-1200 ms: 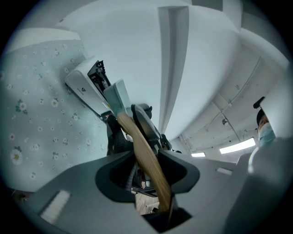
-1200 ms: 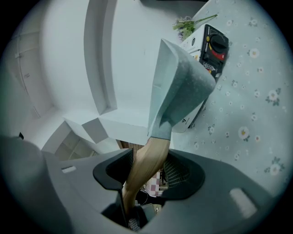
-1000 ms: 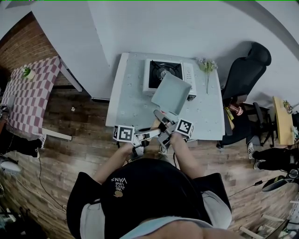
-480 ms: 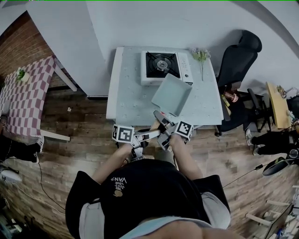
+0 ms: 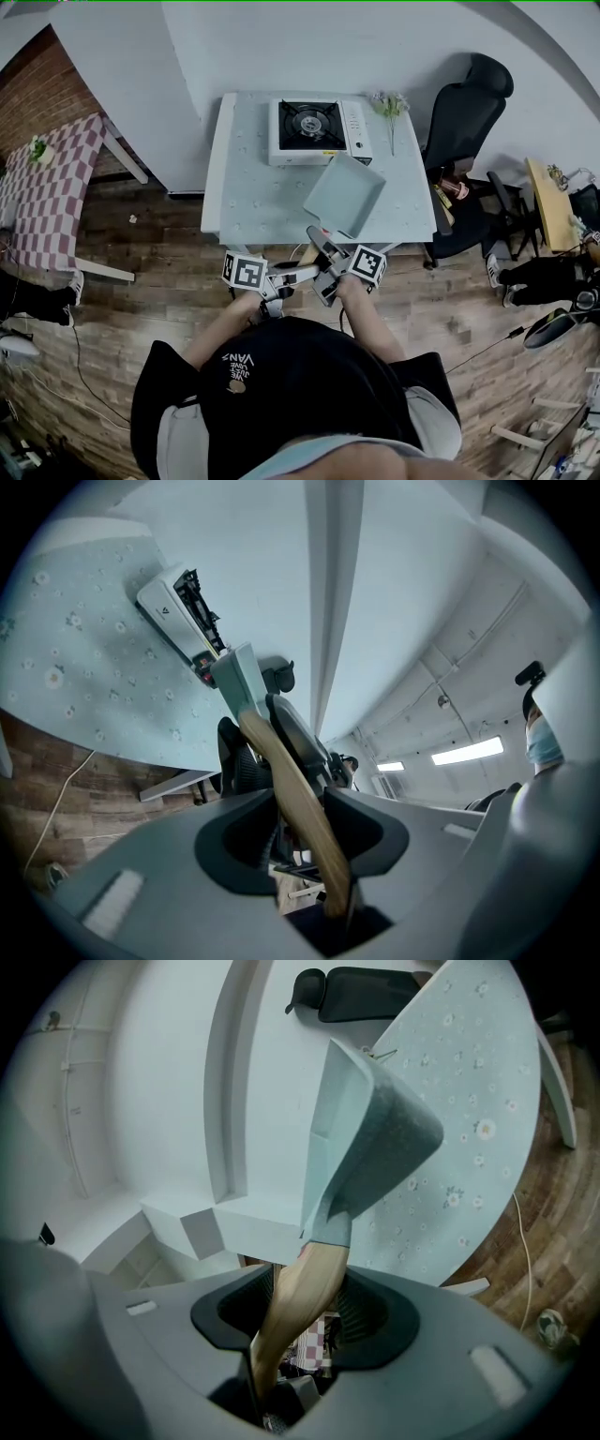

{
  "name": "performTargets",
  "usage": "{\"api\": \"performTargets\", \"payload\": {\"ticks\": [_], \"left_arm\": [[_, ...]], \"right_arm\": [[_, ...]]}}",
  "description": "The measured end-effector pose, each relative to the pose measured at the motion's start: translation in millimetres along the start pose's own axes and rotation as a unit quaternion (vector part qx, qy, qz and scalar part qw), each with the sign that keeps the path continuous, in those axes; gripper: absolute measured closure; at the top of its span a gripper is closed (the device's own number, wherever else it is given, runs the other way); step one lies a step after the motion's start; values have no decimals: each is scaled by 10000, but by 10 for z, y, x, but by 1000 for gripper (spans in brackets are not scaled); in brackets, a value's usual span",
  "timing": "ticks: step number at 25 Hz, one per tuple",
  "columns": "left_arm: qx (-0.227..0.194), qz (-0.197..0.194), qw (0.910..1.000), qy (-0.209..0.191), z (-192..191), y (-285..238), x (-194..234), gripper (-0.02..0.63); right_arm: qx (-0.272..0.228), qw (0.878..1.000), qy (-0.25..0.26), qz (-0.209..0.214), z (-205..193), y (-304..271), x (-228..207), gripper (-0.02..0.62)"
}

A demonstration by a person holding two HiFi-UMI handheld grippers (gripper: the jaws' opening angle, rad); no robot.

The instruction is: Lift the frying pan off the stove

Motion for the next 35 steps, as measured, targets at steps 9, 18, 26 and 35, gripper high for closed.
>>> {"api": "performTargets", "payload": {"ticks": [9, 18, 26, 35], "left_arm": [[-13, -16, 10000, 16, -252, -490, -222, 453], [-62, 22, 10000, -18, -540, -858, -383, 453], [-131, 85, 9999, -65, -816, -1177, -511, 452], [-164, 45, 9999, 20, -1072, -1434, -573, 451]], "right_arm": [[59, 9999, -14, -91, 44, 599, -35, 396], [101, 9999, -3, -138, -2, 1091, -104, 396], [146, 9998, 6, -161, -63, 1529, -165, 396], [191, 9997, -23, -155, -132, 1837, -287, 396]]}}
Point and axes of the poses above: the fingertips, and each gripper's own axes: y backward along the fingers, x to its left, z out of its top, the point moved 7 cm from there along y, backward along the fingers, and after that the axes turned 9 degrees about x, right-handed, at the moved point
